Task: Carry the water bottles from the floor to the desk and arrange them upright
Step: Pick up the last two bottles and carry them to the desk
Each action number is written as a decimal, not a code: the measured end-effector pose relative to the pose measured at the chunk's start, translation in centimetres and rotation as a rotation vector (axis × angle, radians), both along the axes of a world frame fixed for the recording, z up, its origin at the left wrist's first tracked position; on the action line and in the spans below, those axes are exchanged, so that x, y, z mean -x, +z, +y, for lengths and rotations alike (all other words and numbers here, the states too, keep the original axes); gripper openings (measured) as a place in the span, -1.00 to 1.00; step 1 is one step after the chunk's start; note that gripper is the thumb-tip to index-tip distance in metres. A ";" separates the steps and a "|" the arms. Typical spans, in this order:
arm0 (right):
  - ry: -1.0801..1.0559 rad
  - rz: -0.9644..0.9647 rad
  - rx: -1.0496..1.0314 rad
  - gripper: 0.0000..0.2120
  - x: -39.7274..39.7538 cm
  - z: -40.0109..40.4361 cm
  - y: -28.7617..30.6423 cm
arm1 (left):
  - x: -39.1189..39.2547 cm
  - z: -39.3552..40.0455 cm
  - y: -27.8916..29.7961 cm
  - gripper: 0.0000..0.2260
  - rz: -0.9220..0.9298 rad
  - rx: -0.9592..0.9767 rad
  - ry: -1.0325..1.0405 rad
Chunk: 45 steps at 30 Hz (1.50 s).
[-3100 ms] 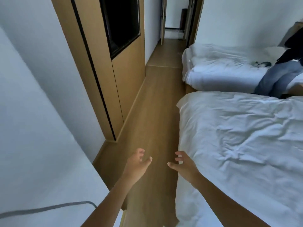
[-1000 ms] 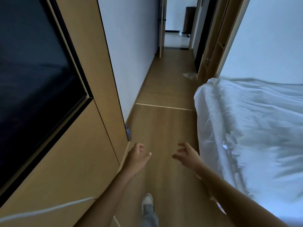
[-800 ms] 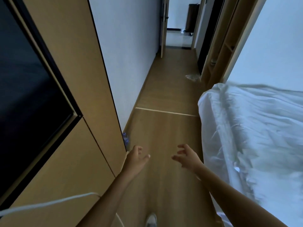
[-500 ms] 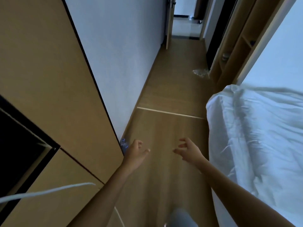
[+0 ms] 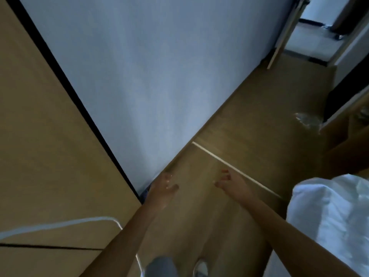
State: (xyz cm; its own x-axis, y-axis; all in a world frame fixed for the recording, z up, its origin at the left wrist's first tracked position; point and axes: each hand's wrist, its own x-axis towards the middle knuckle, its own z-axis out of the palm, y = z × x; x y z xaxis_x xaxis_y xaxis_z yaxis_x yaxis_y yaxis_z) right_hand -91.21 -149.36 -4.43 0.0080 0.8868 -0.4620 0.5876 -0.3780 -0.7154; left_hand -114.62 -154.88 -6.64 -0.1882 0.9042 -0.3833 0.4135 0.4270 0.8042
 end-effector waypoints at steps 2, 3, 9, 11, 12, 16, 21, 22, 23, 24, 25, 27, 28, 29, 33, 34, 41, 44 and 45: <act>0.100 -0.017 -0.011 -0.53 1.1 3.7 -0.5 | 0.9 2.1 -0.7 -0.75 0.020 0.009 0.091; 0.152 -0.003 -0.008 -0.53 1.9 5.7 -0.9 | 1.6 3.3 -1.3 -0.76 0.033 0.018 0.156; 0.336 0.073 0.078 -0.50 8.0 15.4 -4.5 | 5.1 9.6 -5.7 -0.73 0.100 0.106 0.331; 0.388 0.068 0.087 -0.49 10.1 18.5 -6.0 | 6.0 12.1 -7.6 -0.76 0.100 0.146 0.352; 0.403 0.072 0.099 -0.49 10.8 19.7 -6.5 | 6.3 13.1 -8.3 -0.76 0.098 0.170 0.354; 0.454 0.083 0.143 -0.49 12.6 25.2 -8.9 | 7.3 17.2 -10.3 -0.72 0.114 0.232 0.399; 0.571 0.025 0.203 -0.50 14.9 29.9 -11.9 | 8.7 19.2 -12.8 -0.71 0.125 0.324 0.587; 0.598 0.014 0.214 -0.49 15.4 30.5 -12.6 | 8.9 19.2 -13.6 -0.71 0.129 0.340 0.614; 0.629 0.008 0.226 -0.49 16.1 31.0 -13.6 | 9.0 19.3 -14.7 -0.72 0.131 0.359 0.643; 0.659 0.003 0.240 -0.49 16.8 31.5 -14.8 | 9.1 19.3 -15.8 -0.72 0.134 0.377 0.669; 0.690 0.001 0.260 -0.48 17.3 31.7 -16.0 | 9.1 19.3 -17.0 -0.73 0.130 0.396 0.707; 0.742 -0.007 0.289 -0.48 18.2 31.8 -18.7 | 8.9 19.2 -19.6 -0.74 0.116 0.401 0.779; 0.777 -0.017 0.298 -0.48 18.5 31.9 -20.6 | 8.7 19.2 -21.2 -0.74 0.117 0.399 0.809; 0.809 -0.028 0.305 -0.48 18.6 31.8 -22.5 | 8.5 19.1 -22.8 -0.74 0.128 0.400 0.837; 0.892 -0.049 0.335 -0.49 19.4 32.3 -31.2 | 7.9 18.4 -31.0 -0.81 0.178 0.328 0.945; 0.912 -0.062 0.341 -0.49 19.6 32.4 -33.6 | 8.0 18.1 -33.4 -0.82 0.187 0.310 0.967; 1.080 -0.140 0.297 -0.46 22.6 33.7 -52.1 | 10.5 16.8 -51.8 -0.65 0.215 0.296 0.917; 1.192 -0.173 0.233 -0.42 24.6 34.0 -59.5 | 11.5 16.5 -58.8 -0.55 0.288 0.302 0.786; 1.233 -0.180 0.212 -0.41 25.4 33.8 -61.9 | 11.8 16.5 -61.1 -0.50 0.287 0.292 0.770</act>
State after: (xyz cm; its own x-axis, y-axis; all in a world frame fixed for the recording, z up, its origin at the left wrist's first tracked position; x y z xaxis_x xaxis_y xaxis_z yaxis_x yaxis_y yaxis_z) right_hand -116.57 -115.52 -66.37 -0.6919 0.2586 -0.6741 0.7130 0.3917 -0.5815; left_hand -126.42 -138.41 -67.75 -0.8317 0.3585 -0.4239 0.0951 0.8442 0.5276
